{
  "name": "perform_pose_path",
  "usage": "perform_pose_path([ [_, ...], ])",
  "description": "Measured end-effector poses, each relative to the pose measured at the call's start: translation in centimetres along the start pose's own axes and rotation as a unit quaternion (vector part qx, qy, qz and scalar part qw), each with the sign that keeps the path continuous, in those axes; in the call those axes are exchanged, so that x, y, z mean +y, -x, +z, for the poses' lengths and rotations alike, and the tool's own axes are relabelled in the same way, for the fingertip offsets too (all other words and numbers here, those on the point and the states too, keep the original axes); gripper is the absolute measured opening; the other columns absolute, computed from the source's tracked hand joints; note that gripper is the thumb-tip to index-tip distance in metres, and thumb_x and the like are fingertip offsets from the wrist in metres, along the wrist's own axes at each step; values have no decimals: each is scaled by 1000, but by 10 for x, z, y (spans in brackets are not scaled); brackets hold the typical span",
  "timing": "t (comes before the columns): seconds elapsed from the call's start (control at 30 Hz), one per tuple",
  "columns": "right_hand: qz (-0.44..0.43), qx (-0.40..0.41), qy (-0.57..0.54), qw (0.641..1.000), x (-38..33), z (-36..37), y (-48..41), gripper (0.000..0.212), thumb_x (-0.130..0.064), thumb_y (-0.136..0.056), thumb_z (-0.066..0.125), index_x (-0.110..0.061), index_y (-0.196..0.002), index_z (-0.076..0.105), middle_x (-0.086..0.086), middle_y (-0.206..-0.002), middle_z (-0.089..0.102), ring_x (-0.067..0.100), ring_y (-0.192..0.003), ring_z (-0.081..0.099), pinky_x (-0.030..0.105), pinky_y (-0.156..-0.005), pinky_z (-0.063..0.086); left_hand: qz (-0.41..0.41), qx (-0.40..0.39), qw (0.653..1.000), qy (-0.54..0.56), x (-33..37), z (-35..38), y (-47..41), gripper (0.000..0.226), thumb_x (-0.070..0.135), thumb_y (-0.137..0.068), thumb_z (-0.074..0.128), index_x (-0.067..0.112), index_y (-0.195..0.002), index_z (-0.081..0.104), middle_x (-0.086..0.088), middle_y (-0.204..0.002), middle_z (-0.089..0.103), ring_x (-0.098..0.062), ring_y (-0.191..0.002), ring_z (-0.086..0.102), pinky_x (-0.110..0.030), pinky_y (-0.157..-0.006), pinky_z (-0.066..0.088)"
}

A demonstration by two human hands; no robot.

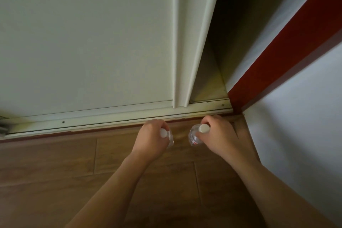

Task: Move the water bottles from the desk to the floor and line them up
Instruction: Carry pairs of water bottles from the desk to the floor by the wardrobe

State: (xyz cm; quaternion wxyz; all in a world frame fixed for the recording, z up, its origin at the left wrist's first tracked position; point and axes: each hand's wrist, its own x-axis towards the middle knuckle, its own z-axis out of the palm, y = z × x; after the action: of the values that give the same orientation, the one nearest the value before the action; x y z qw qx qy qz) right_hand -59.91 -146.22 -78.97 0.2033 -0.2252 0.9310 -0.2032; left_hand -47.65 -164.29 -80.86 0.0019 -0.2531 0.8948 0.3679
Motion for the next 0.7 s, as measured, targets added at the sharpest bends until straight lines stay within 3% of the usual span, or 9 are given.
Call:
perform_pose_path([
  [0.3, 6, 36, -7, 999, 10, 12, -9, 23, -35, -78, 75, -26, -92, 59, -10, -87, 54, 3, -71, 50, 15, -54, 35, 12, -8, 1000, 4, 3, 10, -4, 23, 16, -69, 65, 31, -87, 63, 15, -87, 60, -4, -82, 54, -11, -65, 36],
  [0.53, -4, 9, 25, 1000, 11, 7, 0, 32, -39, -79, 73, -25, -103, 58, -10, -95, 48, 2, -71, 46, 13, -54, 31, 57, 2, 997, -48, 5, 10, -1, 38, 17, -75, 74, 26, -110, 62, 10, -106, 59, -8, -97, 51, -22, -77, 44],
  [0.7, 6, 13, 55, 998, 3, -12, 13, 37, -45, -78, 72, -28, -108, 57, -12, -97, 50, 1, -71, 46, 13, -53, 29, 15, 0, 999, -37, 9, -6, 9, 54, 24, -77, 74, 26, -127, 54, 8, -121, 58, -11, -110, 52, -25, -86, 46],
])
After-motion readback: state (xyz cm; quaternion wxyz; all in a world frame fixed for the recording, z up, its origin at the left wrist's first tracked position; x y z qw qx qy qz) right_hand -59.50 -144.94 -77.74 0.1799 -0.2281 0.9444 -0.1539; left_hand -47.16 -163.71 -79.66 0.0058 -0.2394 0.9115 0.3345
